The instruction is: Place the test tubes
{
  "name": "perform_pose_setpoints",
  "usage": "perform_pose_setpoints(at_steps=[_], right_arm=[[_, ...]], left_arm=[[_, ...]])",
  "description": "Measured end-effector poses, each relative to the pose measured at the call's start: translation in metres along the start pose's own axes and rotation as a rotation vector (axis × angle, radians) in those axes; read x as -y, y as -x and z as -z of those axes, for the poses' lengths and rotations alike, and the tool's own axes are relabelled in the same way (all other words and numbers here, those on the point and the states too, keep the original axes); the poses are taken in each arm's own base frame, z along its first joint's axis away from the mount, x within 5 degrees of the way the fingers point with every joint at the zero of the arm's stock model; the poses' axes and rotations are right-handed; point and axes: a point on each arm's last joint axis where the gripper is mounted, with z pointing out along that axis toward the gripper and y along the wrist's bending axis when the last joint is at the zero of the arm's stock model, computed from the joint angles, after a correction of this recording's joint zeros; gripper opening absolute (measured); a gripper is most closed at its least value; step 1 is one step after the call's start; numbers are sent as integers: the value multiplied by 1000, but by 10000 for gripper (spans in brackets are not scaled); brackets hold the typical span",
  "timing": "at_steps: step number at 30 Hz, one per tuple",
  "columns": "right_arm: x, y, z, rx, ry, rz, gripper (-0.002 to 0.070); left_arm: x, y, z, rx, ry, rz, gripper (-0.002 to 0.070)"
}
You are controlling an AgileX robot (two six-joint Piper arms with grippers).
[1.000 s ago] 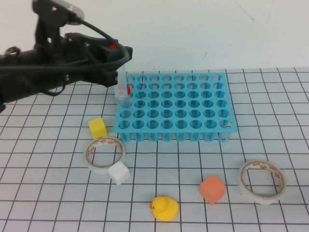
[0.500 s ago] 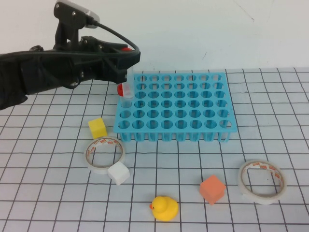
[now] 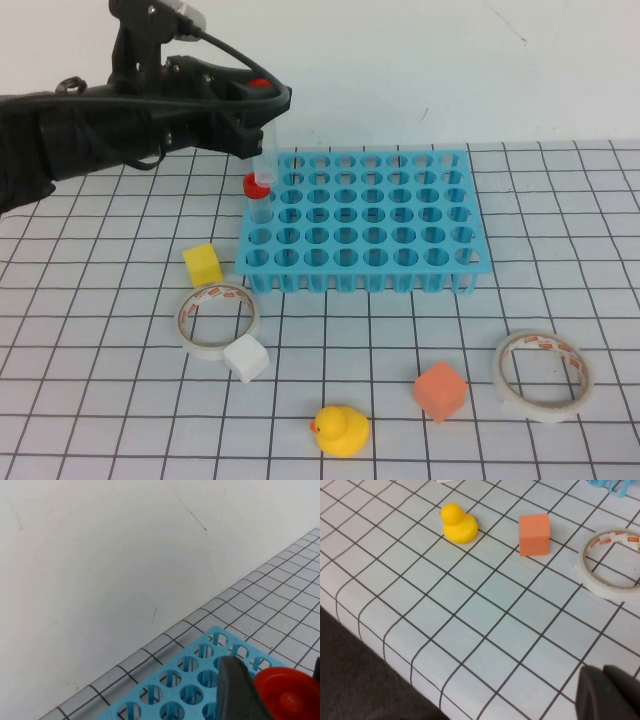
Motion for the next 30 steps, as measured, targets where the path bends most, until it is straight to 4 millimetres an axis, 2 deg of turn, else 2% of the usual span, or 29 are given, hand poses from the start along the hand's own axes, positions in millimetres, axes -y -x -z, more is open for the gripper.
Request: perform_pose_setpoints(at_steps=[14, 21, 25, 30], right_arm=[[0, 0, 0, -4, -2, 0, -1], [0, 0, 0, -4, -2, 0, -1], [0, -1, 0, -6, -2, 0, -1], [0, -1, 0, -7, -3, 0, -1]], left_arm=[[-3, 5, 0, 9, 23, 124, 258], [-8, -2, -4, -132, 196, 229, 258], [3, 2, -13, -180, 306, 244, 258], [35, 14, -31, -164, 323, 164, 258]])
